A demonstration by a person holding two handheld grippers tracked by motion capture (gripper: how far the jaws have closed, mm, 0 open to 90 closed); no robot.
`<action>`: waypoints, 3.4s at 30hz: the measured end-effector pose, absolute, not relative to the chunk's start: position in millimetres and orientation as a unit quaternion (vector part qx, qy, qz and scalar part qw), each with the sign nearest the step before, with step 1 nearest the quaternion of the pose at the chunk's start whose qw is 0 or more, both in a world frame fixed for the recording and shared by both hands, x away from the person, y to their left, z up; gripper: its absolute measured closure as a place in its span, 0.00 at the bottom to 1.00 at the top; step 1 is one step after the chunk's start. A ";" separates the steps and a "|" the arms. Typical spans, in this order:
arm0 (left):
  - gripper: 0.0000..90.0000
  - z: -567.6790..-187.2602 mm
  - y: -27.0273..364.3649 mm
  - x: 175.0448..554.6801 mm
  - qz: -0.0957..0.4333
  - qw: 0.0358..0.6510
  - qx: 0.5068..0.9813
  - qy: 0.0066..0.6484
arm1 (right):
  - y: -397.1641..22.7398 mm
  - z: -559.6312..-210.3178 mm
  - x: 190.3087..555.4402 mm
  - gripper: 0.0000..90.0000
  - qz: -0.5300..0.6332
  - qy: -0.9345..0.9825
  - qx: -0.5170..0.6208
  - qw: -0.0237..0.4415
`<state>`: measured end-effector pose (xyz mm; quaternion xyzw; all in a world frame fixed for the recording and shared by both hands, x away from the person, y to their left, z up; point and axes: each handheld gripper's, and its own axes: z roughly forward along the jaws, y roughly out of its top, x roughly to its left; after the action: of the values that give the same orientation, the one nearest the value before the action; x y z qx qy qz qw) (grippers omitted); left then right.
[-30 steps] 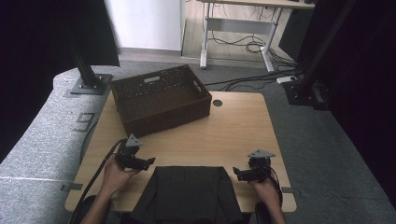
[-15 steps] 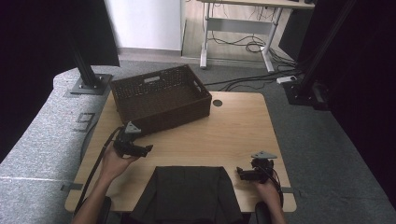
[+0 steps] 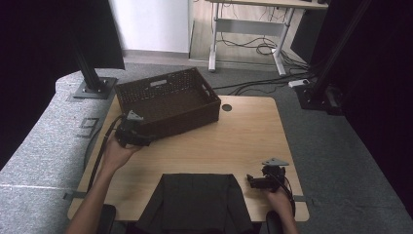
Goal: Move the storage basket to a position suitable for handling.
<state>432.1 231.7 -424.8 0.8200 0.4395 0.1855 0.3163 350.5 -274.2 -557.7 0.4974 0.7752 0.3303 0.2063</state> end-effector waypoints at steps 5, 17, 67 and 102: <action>0.21 -409.7 243.0 444.2 0.196 0.316 0.808 0.457 | -274.1 -557.7 350.4 0.00 0.330 0.775 0.498 0.207; 0.27 -405.7 278.1 474.0 0.220 0.289 0.780 0.510 | -274.1 -557.7 350.3 0.00 0.330 0.775 0.498 0.207; 0.78 -438.3 283.0 486.4 0.183 0.301 0.760 0.546 | -274.2 -557.7 350.3 0.00 0.331 0.775 0.498 0.207; 0.78 -440.7 243.3 445.7 0.168 0.321 0.794 0.488 | -274.1 -557.7 350.2 0.00 0.330 0.775 0.498 0.206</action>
<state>445.7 243.3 -440.7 0.7944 0.4877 0.1680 0.3208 350.2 -274.1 -557.7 0.4981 0.7747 0.3303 0.2064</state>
